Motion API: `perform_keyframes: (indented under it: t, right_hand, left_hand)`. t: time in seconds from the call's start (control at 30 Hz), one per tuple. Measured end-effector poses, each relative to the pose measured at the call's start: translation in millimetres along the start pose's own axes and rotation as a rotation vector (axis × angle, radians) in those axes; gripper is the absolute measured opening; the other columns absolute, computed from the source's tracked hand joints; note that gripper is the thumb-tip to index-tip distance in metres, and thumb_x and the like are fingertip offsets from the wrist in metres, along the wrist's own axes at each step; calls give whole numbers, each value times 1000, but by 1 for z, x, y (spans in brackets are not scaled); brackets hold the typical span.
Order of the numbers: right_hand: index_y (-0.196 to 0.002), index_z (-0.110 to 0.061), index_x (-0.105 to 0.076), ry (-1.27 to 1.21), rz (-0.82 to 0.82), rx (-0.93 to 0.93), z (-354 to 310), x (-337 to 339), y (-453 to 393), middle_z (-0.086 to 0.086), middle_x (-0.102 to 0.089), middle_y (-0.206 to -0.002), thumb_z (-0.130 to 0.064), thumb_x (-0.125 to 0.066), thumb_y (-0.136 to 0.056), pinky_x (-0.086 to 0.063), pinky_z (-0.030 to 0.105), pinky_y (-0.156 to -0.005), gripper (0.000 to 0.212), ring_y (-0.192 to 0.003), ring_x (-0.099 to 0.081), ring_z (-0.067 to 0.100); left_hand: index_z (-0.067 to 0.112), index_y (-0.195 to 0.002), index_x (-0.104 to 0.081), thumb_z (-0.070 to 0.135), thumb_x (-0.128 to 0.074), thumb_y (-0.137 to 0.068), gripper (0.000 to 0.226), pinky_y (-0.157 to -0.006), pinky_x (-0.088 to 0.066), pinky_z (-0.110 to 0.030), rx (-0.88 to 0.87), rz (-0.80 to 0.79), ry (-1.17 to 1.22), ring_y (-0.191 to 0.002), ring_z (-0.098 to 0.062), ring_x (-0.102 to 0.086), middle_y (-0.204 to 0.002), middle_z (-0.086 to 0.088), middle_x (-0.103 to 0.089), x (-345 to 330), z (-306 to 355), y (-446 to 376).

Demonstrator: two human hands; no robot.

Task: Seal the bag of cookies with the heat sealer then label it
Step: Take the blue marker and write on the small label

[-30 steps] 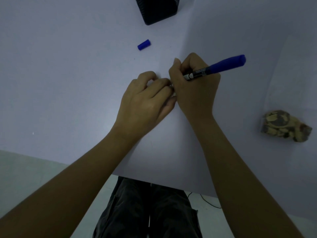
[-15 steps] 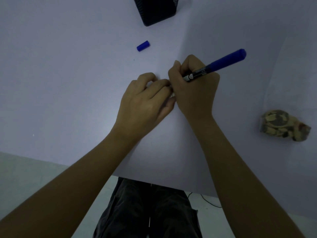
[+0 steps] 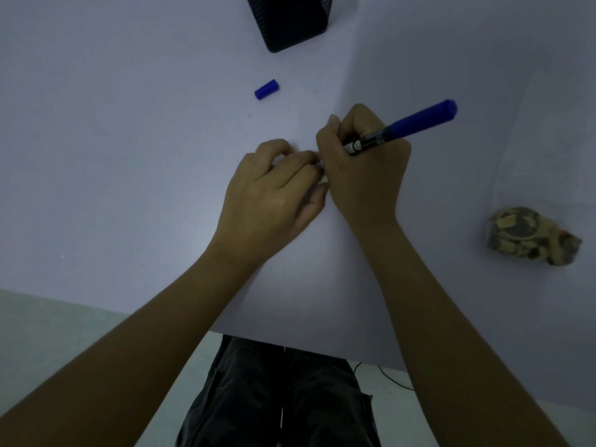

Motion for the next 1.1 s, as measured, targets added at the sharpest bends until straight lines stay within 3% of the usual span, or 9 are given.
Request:
perform_keyframes:
  t: [0.17,0.3,0.43,0.63,0.8,0.97,1.1]
  right_hand:
    - [-63,-17,-44,-24,50,-30,1,5,1,-2,-45,-48,-7,-62,-84,-38,23,-43,29,-47,-50,21]
    - [-62,-16,-40,-31,135,-73,5,12,1,-17,-35,-47,-6,-58,-83,-31,12,-42,29,-42,-42,8]
    - [-55,-20,-35,-198,253,-261,22,24,-1,-17,-33,-45,1,-57,-82,-29,7,-45,41,-39,-36,0]
    - [-52,-20,-33,-416,155,-518,39,26,-7,-16,-35,-43,0,-57,-84,-32,21,-43,44,-42,-33,2]
    - [-50,-20,-40,-594,53,-752,48,32,1,-7,-41,-45,-3,-59,-89,-26,18,-36,46,-38,-32,6]
    - [-56,-16,-41,-538,-15,-773,37,82,21,-8,-40,-42,-10,-60,-93,-25,17,-35,43,-37,-30,6]
    - [-57,-12,-42,-473,-37,-749,30,124,28,-6,-38,-41,-13,-61,-93,-27,17,-36,40,-37,-32,9]
  left_hand:
    - [6,-95,-73,25,-57,-94,24,-79,-50,-39,6,-17,7,-93,-30,-66,-104,-7,-74,-1,-1,-1]
    - [6,-95,-74,23,-61,-91,22,-77,-49,-37,5,1,-6,-93,-30,-65,-104,-7,-74,2,1,-1]
    - [6,-97,-73,22,-63,-90,21,-76,-50,-35,10,4,-4,-95,-29,-63,-105,-6,-74,4,2,-1]
    - [6,-101,-73,19,-65,-88,20,-84,-50,-35,16,-9,49,-100,-28,-63,-111,-7,-72,4,0,-1]
    - [7,-99,-73,13,-67,-86,15,-88,-49,-38,81,-10,152,-98,-28,-64,-105,-5,-72,10,-4,0]
    - [7,-100,-71,9,-67,-84,17,-91,-47,-32,177,26,242,-98,-24,-63,-101,-3,-72,21,-14,-5]
    - [5,-96,-68,9,-60,-88,12,-80,-49,-37,165,62,194,-90,-23,-59,-96,-10,-70,34,-22,-25]
Point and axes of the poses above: each hand's wrist, its own y-axis away from the middle knuckle, its own x-axis out of the back of the hand, z = x × y, the point moved 9 cm from there along -y, towards the middle knuckle
